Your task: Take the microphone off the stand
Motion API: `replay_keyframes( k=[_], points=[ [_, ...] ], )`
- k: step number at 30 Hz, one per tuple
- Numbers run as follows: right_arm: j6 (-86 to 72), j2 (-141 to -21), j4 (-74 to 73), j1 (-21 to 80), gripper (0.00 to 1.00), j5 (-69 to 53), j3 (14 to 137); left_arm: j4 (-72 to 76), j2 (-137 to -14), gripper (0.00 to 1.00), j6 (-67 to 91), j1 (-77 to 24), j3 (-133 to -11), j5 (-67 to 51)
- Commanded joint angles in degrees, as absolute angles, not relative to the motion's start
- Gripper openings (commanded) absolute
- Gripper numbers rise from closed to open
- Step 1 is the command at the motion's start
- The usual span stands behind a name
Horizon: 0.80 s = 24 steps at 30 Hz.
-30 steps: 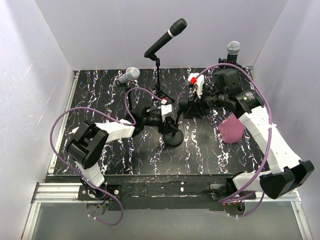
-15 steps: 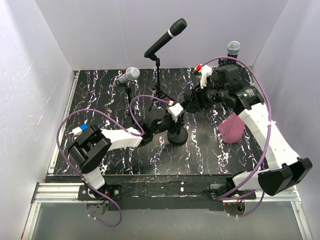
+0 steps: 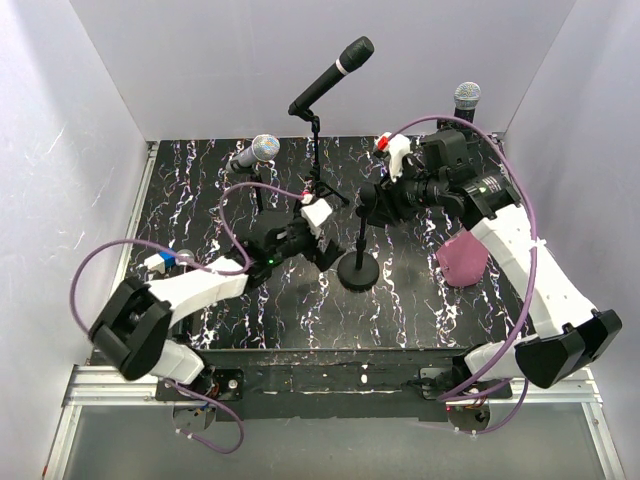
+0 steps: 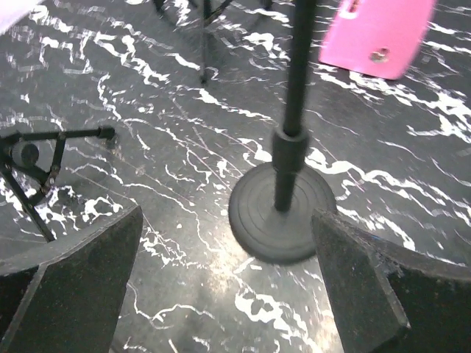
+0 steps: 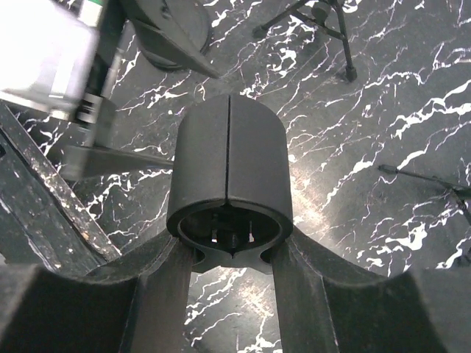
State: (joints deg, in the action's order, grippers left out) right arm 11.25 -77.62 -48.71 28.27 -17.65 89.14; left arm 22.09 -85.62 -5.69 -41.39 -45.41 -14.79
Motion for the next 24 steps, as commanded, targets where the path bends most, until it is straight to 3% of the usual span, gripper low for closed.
replay_keyframes(
  k=[1,4,10,24],
  points=[
    [17.66,-79.89,-56.6,29.18,0.01,-14.33,84.65,12.06,-74.72,0.98,-15.28,-40.78,-41.75,-27.58],
    [18.28,-79.54,-54.33,29.62,0.01,-13.8,80.79,4.33,-73.3,0.98,-18.63,-40.87,-42.09,-31.73],
    [20.91,-79.45,-51.86,31.72,0.01,-13.01,73.93,-15.44,-74.88,0.98,-20.73,-40.87,-49.91,-27.69],
    [25.84,-73.39,-53.96,32.25,0.01,-10.55,64.6,-26.36,-64.7,0.98,-27.68,-40.78,-50.36,-22.5]
  ],
)
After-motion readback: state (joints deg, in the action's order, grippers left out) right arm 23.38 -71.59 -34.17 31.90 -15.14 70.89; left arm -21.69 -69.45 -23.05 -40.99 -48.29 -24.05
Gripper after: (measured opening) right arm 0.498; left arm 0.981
